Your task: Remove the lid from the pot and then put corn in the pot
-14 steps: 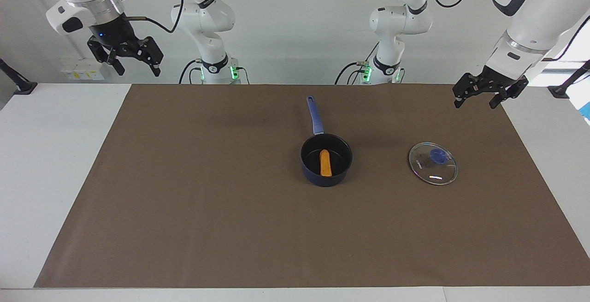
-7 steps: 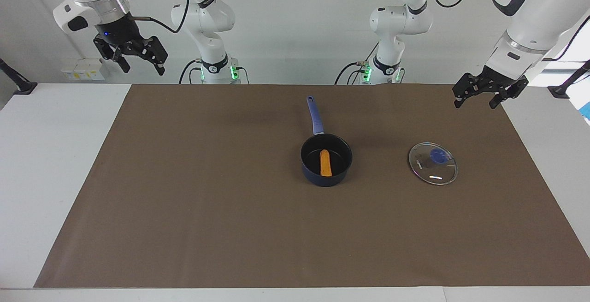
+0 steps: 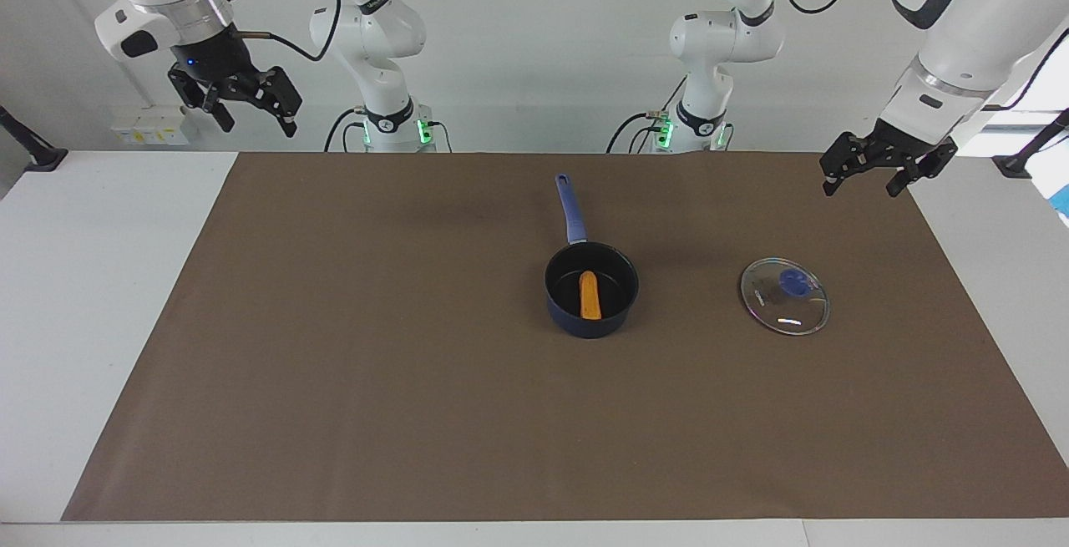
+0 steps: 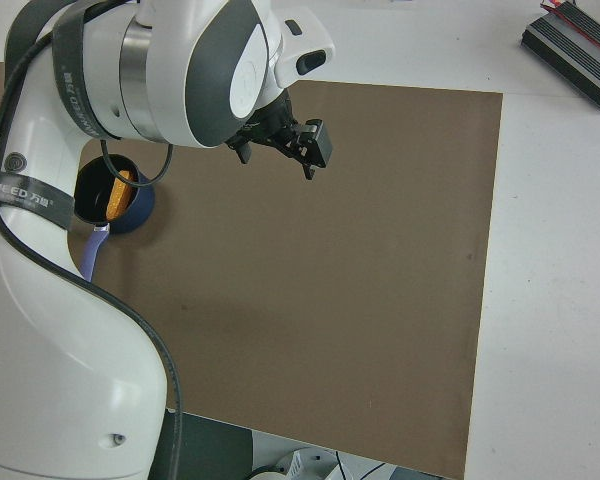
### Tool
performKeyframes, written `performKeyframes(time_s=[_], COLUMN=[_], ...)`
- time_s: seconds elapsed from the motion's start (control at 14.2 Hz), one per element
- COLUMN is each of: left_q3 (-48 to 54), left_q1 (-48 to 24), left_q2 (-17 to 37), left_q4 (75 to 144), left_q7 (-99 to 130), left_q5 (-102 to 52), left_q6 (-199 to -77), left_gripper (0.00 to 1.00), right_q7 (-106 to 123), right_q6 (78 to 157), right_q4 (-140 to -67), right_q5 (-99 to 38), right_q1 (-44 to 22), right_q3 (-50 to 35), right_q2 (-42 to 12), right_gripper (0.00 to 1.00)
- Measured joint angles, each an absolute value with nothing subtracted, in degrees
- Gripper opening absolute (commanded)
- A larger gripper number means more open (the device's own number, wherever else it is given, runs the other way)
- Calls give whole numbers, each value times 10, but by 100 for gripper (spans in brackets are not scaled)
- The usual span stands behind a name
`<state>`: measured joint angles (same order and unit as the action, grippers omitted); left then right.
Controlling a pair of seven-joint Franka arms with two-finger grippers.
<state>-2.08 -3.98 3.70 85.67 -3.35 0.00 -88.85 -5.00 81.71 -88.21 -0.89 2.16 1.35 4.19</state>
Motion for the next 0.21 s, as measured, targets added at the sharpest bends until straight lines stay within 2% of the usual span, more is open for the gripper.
performKeyframes(time_s=[0.21], left_q3=[-21], left_q1=[-40], left_q2=[37], left_q4=[857], left_q7=[-33], left_q5=[0], left_q6=[-888], left_gripper=[100], right_q7=[-48], right_q6=[822], right_q4=[-882], right_q5=[-9], right_q1=[25], right_q3=[14], right_q2=[42], right_gripper=[100])
